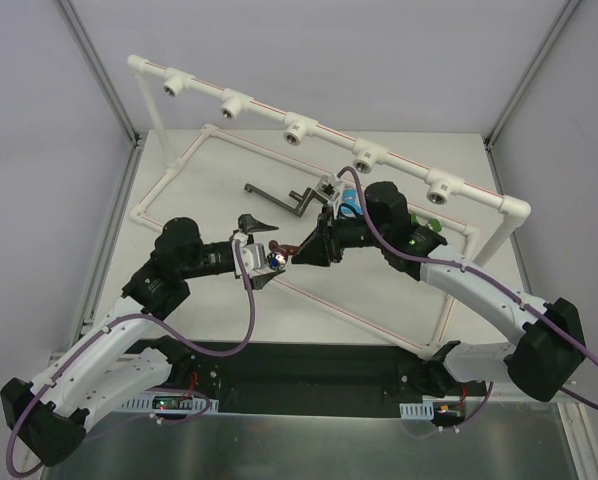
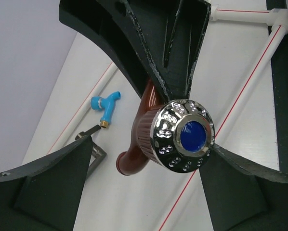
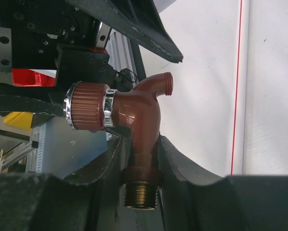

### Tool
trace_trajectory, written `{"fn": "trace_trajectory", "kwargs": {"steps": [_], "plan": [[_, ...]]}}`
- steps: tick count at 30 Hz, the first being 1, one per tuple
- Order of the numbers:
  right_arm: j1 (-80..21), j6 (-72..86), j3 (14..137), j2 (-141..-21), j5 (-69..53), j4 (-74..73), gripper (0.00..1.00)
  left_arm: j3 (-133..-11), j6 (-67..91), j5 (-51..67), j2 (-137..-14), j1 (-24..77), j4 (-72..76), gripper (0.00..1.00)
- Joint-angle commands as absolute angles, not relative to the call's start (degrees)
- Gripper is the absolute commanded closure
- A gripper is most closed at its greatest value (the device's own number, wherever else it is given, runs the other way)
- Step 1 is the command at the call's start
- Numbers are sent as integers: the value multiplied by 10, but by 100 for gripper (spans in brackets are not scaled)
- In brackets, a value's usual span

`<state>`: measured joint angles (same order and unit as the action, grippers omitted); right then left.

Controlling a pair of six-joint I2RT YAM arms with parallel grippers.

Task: Install the water faucets

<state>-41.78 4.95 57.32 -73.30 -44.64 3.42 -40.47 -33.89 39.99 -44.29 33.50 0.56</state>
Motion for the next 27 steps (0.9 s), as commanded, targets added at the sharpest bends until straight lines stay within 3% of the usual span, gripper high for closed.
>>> {"fn": "trace_trajectory", "kwargs": {"steps": [1, 6, 10, 20, 27], "plan": [[-422, 72, 599, -704, -483, 84, 98, -432, -363, 419, -456, 343, 63, 20], [-425, 83, 598, -694, -496, 96, 98, -426, -345, 431, -471, 343, 85, 32], [-425, 86, 597, -689, -498, 98, 98, -410, -324, 427, -467, 343, 115, 48], [-433, 97, 604, -708, -505, 102, 98, -394, -280, 440, -447, 343, 164, 56], [-434, 105, 606, -721, -503, 101, 98, -380, -242, 453, -424, 343, 202, 76]]}}
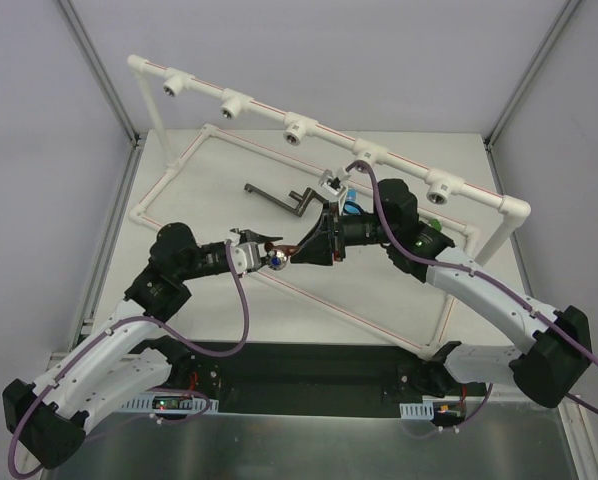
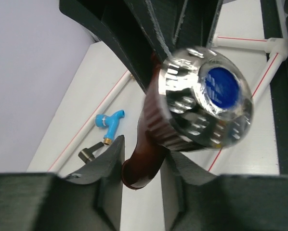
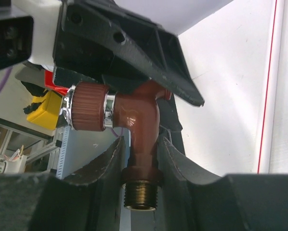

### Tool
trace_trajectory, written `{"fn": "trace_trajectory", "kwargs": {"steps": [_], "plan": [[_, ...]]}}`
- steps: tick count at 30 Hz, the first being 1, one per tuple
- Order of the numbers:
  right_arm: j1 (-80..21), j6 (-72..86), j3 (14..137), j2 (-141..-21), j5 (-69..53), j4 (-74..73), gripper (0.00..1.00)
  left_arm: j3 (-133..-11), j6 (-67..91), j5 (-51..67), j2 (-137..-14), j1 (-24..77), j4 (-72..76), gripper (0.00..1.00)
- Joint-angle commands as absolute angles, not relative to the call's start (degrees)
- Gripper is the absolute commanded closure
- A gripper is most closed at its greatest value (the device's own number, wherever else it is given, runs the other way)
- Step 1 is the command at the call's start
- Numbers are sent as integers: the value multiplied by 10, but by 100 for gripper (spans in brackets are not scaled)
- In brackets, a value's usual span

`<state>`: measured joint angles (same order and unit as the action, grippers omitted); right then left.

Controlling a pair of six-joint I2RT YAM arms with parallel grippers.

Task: Install the water faucets

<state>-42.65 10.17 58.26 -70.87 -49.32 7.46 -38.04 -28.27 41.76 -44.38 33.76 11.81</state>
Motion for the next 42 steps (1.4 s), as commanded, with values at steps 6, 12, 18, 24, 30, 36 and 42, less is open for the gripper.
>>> {"fn": "trace_trajectory", "kwargs": {"steps": [6, 12, 18, 24, 30, 36, 42], "plan": [[-433, 107, 613, -735, -497, 92, 98, -378, -193, 455, -407, 343, 207, 100], [-434, 59, 641, -730, -469, 28, 66, -416, -106, 359, -408, 343, 151, 100], [-434, -75, 717, -692, -353, -163, 25, -475, -30, 245, -440, 341, 53, 100], [-433, -176, 789, -663, -218, -275, 11, -504, 36, 201, -454, 317, -21, 100], [-429, -239, 878, -648, -53, -342, 4, -490, 178, 275, -465, 182, -50, 100], [-346, -288, 980, -671, 0, -409, 1, -474, 285, 352, -486, 76, -49, 100], [-227, -352, 1054, -707, -71, -468, 0, -492, 334, 381, -490, 34, -48, 100]]}}
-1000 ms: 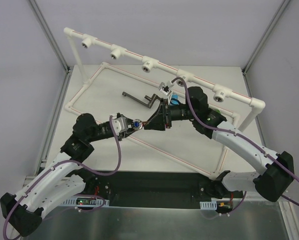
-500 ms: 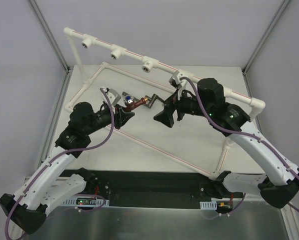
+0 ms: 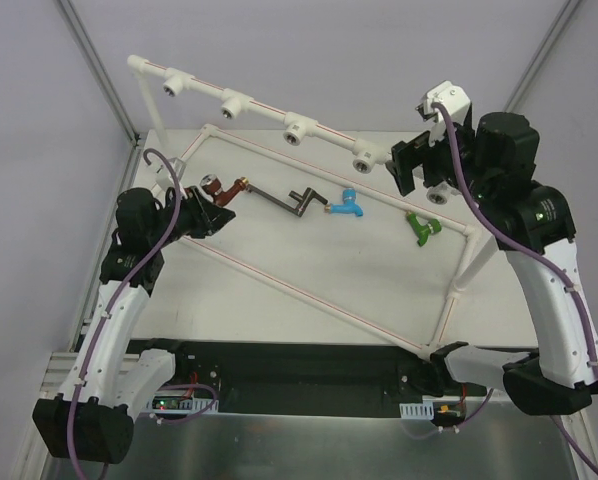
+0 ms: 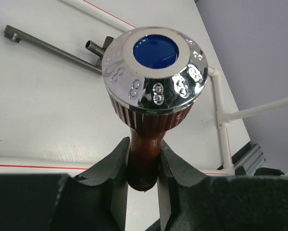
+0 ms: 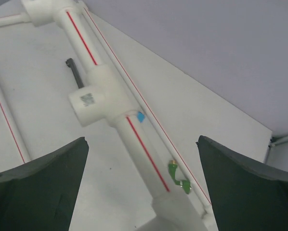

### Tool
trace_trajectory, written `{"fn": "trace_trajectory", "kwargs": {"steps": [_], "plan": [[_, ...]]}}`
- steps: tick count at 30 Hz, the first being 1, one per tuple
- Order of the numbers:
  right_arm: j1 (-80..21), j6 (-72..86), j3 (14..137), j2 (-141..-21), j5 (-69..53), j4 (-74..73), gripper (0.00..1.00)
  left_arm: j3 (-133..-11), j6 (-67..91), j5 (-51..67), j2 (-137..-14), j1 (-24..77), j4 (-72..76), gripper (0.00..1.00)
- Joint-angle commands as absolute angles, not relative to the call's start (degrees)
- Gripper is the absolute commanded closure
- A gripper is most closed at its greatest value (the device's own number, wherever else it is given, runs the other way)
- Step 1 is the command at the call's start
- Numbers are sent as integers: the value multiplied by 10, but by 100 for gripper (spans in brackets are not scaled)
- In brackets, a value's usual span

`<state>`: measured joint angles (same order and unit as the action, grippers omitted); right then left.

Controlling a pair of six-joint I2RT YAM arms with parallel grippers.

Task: Install the water faucets

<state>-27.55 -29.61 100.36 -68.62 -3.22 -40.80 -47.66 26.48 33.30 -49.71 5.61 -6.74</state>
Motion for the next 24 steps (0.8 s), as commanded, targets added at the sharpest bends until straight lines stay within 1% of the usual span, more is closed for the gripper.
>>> {"fn": "trace_trajectory", "kwargs": {"steps": [1, 2, 6, 13, 16, 17, 19, 20, 22, 23, 24], "plan": [[-196, -359, 1063, -721, -118, -477, 1, -495, 340, 386, -490, 27, -47, 100], [-184, -366, 1074, -729, -139, -487, 3, -497, 347, 389, -492, 22, -47, 100], [-162, -416, 1128, -780, -179, -565, 7, -502, 407, 418, -503, -9, -14, 100], [-161, -483, 1145, -819, -230, -612, 14, -504, 501, 447, -529, -35, 57, 100], [-162, -497, 1149, -834, -236, -619, 22, -511, 537, 461, -554, -34, 89, 100], [-163, -503, 1149, -838, -236, -620, 27, -512, 547, 465, -563, -34, 101, 100], [-162, -509, 1144, -843, -244, -621, 32, -512, 581, 469, -573, -36, 144, 100], [-163, -515, 1141, -844, -246, -622, 39, -513, 593, 471, -581, -36, 159, 100], [-163, -519, 1129, -842, -248, -621, 48, -512, 628, 467, -589, -36, 198, 100], [-163, -519, 1124, -840, -248, -618, 59, -514, 640, 463, -596, -36, 208, 100], [-163, -520, 1119, -838, -248, -614, 64, -514, 661, 454, -598, -35, 221, 100]]}}
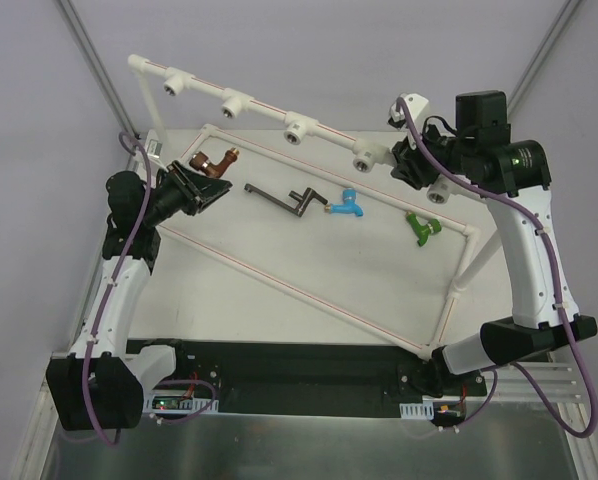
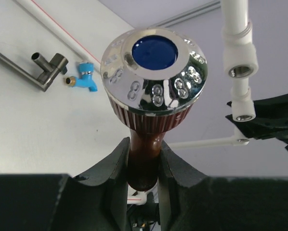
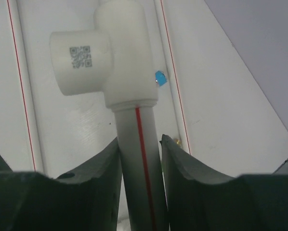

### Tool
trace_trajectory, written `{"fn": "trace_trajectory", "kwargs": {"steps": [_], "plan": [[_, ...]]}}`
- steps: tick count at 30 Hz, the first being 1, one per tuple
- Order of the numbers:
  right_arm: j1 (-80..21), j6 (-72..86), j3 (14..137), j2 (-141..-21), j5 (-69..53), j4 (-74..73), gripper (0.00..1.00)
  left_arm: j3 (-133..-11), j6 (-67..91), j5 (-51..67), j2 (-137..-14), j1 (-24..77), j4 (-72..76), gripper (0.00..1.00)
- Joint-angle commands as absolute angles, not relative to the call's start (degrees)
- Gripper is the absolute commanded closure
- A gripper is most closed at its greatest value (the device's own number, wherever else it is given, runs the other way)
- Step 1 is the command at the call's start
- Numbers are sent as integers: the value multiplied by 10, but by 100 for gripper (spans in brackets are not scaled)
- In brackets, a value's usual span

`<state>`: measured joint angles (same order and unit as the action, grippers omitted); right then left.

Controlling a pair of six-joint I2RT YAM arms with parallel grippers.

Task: Install the water faucets

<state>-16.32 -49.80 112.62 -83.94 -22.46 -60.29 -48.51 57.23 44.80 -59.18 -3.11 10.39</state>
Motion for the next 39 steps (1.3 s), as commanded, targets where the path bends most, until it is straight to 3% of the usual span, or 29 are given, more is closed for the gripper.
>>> {"fn": "trace_trajectory", "kwargs": {"steps": [1, 2, 3, 8, 39], "plan": [[-163, -520, 1108, -834, -245, -612, 70, -515, 671, 450, -600, -36, 232, 100], [-163, -518, 1103, -832, -243, -609, 81, -516, 683, 447, -605, -36, 254, 100], [-163, -514, 1096, -828, -242, -602, 85, -517, 704, 446, -607, -36, 264, 100], [-163, -506, 1061, -820, -222, -585, 98, -536, 727, 429, -614, -36, 281, 100], [-176, -518, 1005, -791, -178, -544, 98, -599, 718, 408, -655, -37, 183, 100]]}}
